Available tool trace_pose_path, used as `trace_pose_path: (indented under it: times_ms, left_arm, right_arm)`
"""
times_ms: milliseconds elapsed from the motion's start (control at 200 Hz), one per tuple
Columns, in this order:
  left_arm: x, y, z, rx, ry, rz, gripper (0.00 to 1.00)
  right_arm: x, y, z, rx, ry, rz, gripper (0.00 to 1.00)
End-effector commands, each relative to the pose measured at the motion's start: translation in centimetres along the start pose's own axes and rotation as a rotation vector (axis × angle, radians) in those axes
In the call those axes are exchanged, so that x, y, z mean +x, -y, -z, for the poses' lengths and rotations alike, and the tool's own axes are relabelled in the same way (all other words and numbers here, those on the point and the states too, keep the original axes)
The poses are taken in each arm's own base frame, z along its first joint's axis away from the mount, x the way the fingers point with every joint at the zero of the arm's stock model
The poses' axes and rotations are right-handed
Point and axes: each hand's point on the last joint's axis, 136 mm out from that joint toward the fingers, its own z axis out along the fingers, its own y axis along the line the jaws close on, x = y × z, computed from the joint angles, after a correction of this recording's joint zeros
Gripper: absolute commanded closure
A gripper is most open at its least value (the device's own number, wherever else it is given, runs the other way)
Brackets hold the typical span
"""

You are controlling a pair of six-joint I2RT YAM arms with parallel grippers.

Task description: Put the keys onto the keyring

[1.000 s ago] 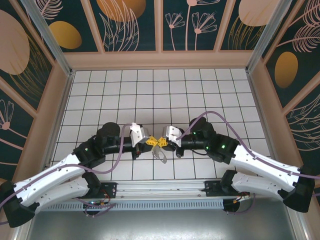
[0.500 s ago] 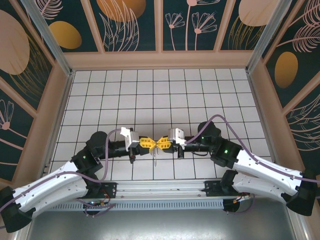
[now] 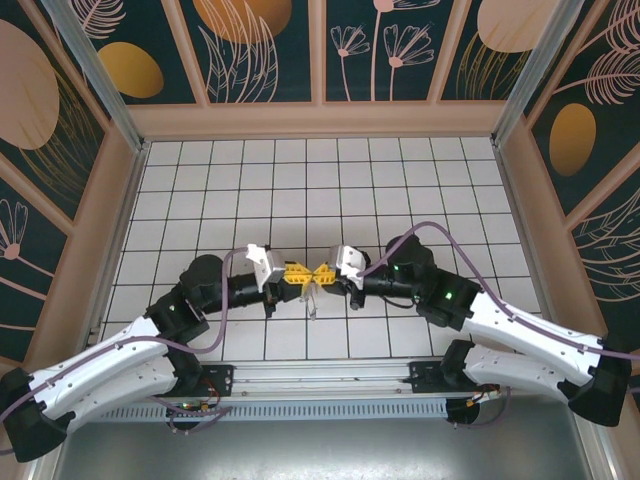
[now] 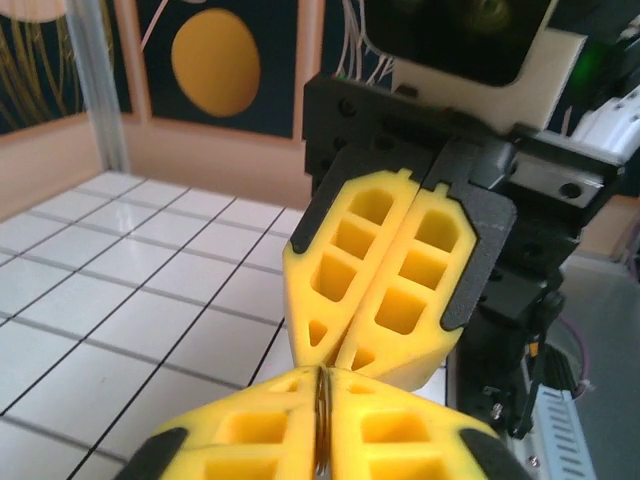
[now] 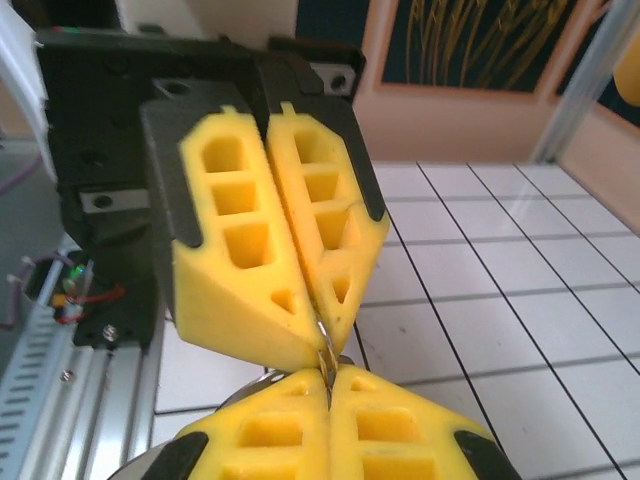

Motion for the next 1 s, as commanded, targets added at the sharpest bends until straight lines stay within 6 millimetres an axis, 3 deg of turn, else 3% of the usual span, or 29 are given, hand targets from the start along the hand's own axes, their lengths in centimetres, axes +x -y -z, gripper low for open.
trace_pose_path:
  times_ms: [0, 75, 165, 365, 581, 806, 991]
  left_arm:
    - [1.9, 1.2, 0.0, 0.053, -0.121, 0.018, 0.87]
    - [2.1, 1.1, 0.0, 0.049, -0.129, 0.018, 0.88]
    - [1.6, 1.4, -0.3, 0.069, -0.127, 0.016, 1.0]
    - [-0.3, 1.7, 0.3, 0.067, -0.029, 0.007, 1.0]
    - [-2.5, 1.0, 1.7, -0.001, 0.136, -0.028, 1.0]
    - [-2.7, 1.5, 1.7, 0.036, 0.217, -0.03, 1.0]
    - [-3.2, 2.3, 2.0, 0.084, 0.258, -0.052, 1.0]
  right_arm:
    - [-2.4, 1.8, 0.0, 0.079, 0.019, 0.058, 1.0]
    - [-3.0, 1.6, 0.2, 0.067, 0.031, 0.062, 1.0]
    - [-3.8, 1.2, 0.5, 0.042, 0.057, 0.073, 1.0]
    - [-5.1, 0.7, 0.5, 0.001, 0.086, 0.082, 1.0]
    - [-4.9, 1.0, 0.5, -0.01, 0.104, 0.011, 1.0]
    - [-3.9, 1.6, 0.2, 0.01, 0.096, -0.043, 1.0]
    - [-3.7, 1.6, 0.6, 0.017, 0.136, -0.063, 0.86]
